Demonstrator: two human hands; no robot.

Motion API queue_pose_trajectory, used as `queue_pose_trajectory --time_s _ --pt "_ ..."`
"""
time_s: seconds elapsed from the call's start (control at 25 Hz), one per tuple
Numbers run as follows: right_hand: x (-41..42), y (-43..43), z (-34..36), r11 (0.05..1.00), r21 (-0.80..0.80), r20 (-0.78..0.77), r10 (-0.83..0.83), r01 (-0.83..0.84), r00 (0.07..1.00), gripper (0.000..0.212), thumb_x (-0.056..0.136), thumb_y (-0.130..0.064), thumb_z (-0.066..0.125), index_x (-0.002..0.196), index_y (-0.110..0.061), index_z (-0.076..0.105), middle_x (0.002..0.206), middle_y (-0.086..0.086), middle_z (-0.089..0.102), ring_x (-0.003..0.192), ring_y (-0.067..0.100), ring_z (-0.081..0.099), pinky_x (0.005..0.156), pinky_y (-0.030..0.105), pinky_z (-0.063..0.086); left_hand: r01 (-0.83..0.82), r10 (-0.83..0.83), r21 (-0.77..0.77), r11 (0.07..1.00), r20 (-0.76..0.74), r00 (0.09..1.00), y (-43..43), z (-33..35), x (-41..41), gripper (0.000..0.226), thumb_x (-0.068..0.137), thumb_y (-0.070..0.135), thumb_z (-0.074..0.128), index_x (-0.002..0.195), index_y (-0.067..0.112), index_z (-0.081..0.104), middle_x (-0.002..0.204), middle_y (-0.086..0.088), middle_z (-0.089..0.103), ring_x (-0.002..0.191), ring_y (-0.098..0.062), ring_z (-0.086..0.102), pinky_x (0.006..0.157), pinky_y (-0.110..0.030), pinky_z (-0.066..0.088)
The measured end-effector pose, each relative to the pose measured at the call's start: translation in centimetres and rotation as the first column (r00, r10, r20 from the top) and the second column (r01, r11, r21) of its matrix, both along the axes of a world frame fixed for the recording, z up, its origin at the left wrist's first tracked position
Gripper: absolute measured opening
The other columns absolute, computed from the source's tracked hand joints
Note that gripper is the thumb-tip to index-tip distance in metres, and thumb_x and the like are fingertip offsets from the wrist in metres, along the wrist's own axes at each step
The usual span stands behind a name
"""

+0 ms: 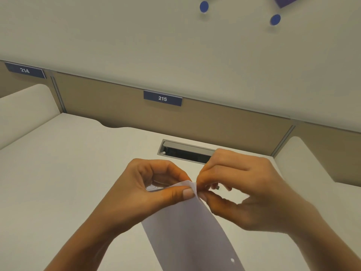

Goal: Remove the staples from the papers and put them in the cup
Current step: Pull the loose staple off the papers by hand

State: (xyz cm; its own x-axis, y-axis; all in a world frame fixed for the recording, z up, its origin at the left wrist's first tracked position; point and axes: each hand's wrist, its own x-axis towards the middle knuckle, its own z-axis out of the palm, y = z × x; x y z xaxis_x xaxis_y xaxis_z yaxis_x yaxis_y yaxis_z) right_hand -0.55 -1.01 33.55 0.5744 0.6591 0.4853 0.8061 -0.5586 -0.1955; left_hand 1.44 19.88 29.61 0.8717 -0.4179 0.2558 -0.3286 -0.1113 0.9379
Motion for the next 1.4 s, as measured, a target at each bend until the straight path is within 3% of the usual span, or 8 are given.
queue_pose_trajectory --time_s 0.24,0.36,0.52,0.6,0.72,0.92,1.24,1.4 --pt "0.8 0.5 -0.3 0.986 -0.161 0.152 -0.004 0.028 0.988 0.01 0.082 -0.018 0.061 0.082 -0.01 0.067 0.078 0.001 0.061 0.069 0.012 0.046 0.057 0.02 0.041 -0.002 0.002 0.024 1.0 0.004 1.0 0.0 -0.5 0.4 0.02 0.07 0.041 0.075 0.084 0.027 0.076 0.086 0.007 0.078 0.089 -0.016 0.073 0.086 -0.032 0.056" --pt "1.7 0.3 -0.9 0.987 -0.145 0.177 -0.044 0.07 0.983 0.01 0.08 -0.018 0.062 0.08 -0.009 0.066 0.077 0.003 0.061 0.068 0.013 0.049 0.057 0.02 0.044 -0.143 0.137 0.052 0.988 0.104 0.985 -0.8 -0.7 0.5 0.02 0.072 0.039 0.072 0.09 0.031 0.073 0.092 0.017 0.075 0.095 -0.006 0.07 0.09 -0.033 0.055" --pt "2.9 0.3 -1.7 0.986 -0.025 0.21 -0.156 0.165 0.965 0.013 0.079 -0.019 0.058 0.078 -0.008 0.066 0.073 0.002 0.06 0.066 0.01 0.044 0.057 0.016 0.04 -0.434 0.401 0.01 0.901 0.364 0.841 -2.4 -1.7 0.5 0.02 0.076 0.05 0.066 0.088 0.033 0.066 0.096 0.02 0.07 0.096 -0.011 0.064 0.086 -0.042 0.05" --pt "3.3 0.6 -2.0 0.975 0.007 0.221 -0.219 0.223 0.951 0.013 0.081 -0.02 0.059 0.078 -0.008 0.065 0.073 0.002 0.06 0.066 0.009 0.044 0.057 0.017 0.041 -0.426 0.428 -0.065 0.903 0.253 0.868 -3.1 -2.0 0.2 0.015 0.081 0.045 0.064 0.086 0.032 0.072 0.085 0.017 0.073 0.086 -0.011 0.067 0.081 -0.039 0.053" --pt "3.8 0.8 -2.0 0.965 0.02 0.208 -0.261 0.262 0.943 0.015 0.083 -0.024 0.062 0.078 -0.01 0.064 0.075 0.0 0.06 0.066 0.007 0.043 0.058 0.016 0.04 -0.299 0.305 -0.165 0.94 0.011 0.952 -3.6 -1.7 -0.2 0.015 0.086 0.03 0.066 0.093 0.026 0.077 0.086 0.013 0.077 0.088 -0.009 0.072 0.081 -0.02 0.055" --pt "3.9 1.3 -2.3 0.96 -0.031 0.186 -0.268 0.278 0.945 0.02 0.084 -0.029 0.057 0.077 -0.011 0.063 0.074 -0.002 0.059 0.067 0.005 0.039 0.059 0.014 0.034 -0.299 0.294 -0.172 0.939 -0.055 0.954 -3.2 -2.0 0.4 0.012 0.084 0.025 0.068 0.088 0.024 0.079 0.081 0.01 0.078 0.082 -0.008 0.073 0.076 -0.016 0.054" --pt "4.4 1.1 -2.8 0.943 0.083 -0.338 -0.277 0.321 0.9 0.013 0.082 -0.032 0.066 0.076 -0.021 0.062 0.071 -0.011 0.059 0.064 0.011 0.053 0.055 0.018 0.042 -0.341 0.34 -0.088 0.936 -0.024 0.94 -3.2 -3.4 0.6 0.017 0.085 0.04 0.064 0.086 0.03 0.077 0.08 0.015 0.077 0.08 -0.005 0.072 0.075 -0.02 0.053" --pt "5.1 1.1 -2.6 0.925 -0.068 -0.524 -0.351 0.373 0.776 0.022 0.079 -0.045 0.062 0.071 -0.025 0.063 0.066 -0.007 0.063 0.06 0.01 0.054 0.054 0.027 0.046 -0.482 0.464 0.07 0.873 0.18 0.867 -3.3 -5.0 0.3 0.021 0.084 0.05 0.063 0.091 0.035 0.076 0.081 0.022 0.075 0.079 0.005 0.068 0.068 -0.008 0.05"
